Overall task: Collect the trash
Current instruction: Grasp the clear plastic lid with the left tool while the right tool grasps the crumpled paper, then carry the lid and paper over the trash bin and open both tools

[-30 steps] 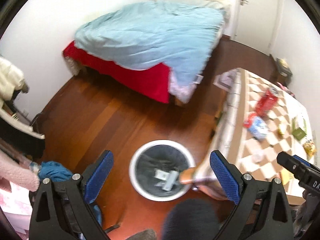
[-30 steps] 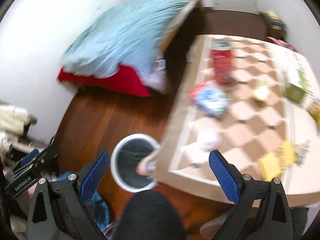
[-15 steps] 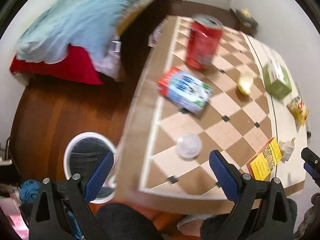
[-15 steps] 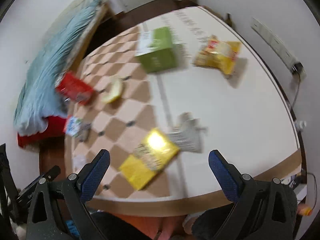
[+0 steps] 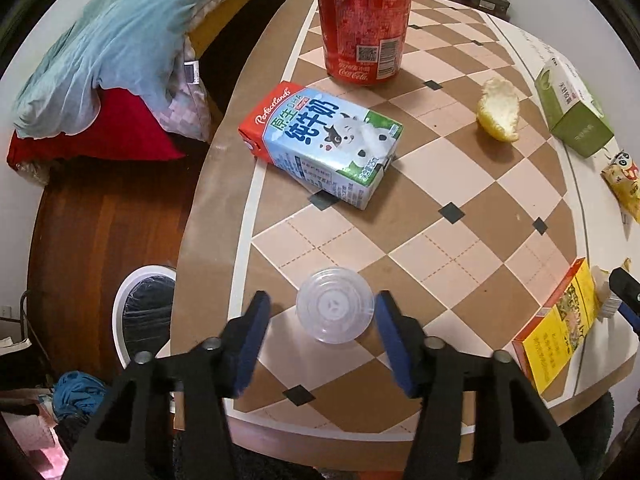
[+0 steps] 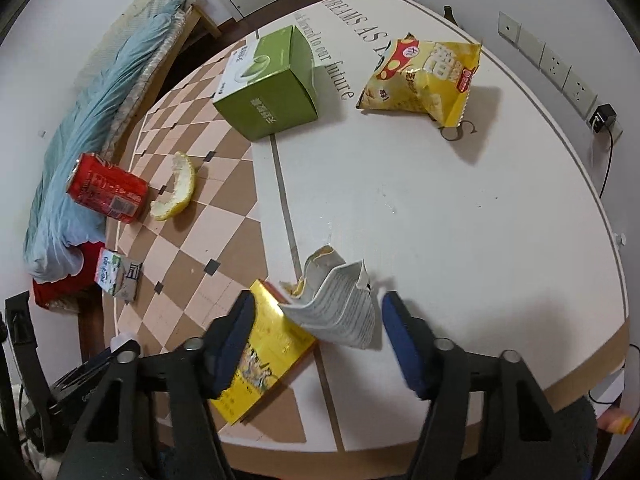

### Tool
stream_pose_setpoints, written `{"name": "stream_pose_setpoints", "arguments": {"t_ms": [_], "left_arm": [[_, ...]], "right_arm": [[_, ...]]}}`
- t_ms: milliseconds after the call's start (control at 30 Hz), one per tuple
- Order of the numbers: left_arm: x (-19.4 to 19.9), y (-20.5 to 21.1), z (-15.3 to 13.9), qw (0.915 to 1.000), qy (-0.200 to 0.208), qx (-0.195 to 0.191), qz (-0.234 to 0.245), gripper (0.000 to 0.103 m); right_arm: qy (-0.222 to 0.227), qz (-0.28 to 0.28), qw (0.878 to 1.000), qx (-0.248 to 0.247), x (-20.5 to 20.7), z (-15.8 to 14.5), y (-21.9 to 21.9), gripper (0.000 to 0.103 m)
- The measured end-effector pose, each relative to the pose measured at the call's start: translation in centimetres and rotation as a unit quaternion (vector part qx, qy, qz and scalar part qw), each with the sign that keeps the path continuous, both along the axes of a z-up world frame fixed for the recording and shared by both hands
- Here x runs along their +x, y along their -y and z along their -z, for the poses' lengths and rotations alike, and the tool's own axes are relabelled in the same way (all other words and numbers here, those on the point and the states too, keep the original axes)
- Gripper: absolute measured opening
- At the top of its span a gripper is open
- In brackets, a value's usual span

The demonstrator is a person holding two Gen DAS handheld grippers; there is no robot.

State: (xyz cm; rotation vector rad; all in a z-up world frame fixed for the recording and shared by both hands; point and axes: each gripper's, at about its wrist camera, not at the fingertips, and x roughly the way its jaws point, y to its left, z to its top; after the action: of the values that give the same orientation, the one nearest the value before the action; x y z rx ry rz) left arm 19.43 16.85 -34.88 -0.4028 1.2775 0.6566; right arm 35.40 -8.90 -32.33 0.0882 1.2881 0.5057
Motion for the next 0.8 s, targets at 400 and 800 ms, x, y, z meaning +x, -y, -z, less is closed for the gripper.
{"name": "stream_pose_setpoints", "arguments": {"t_ms": [400, 800], "left_arm": [[0.3, 0.3, -0.4, 0.9995, 0.007, 0.028, 0.010, 0.036], [-0.9, 1.9, -6.8, 0.9961, 0.072, 0.046, 0.023, 0.036]], "right_arm": [[0.014, -0.007, 1.000, 0.009, -0.3, 0.2, -0.1, 0.044], [0.059, -0.039, 0.997, 0.037, -1.8, -5.4, -0.6, 0.041]]}}
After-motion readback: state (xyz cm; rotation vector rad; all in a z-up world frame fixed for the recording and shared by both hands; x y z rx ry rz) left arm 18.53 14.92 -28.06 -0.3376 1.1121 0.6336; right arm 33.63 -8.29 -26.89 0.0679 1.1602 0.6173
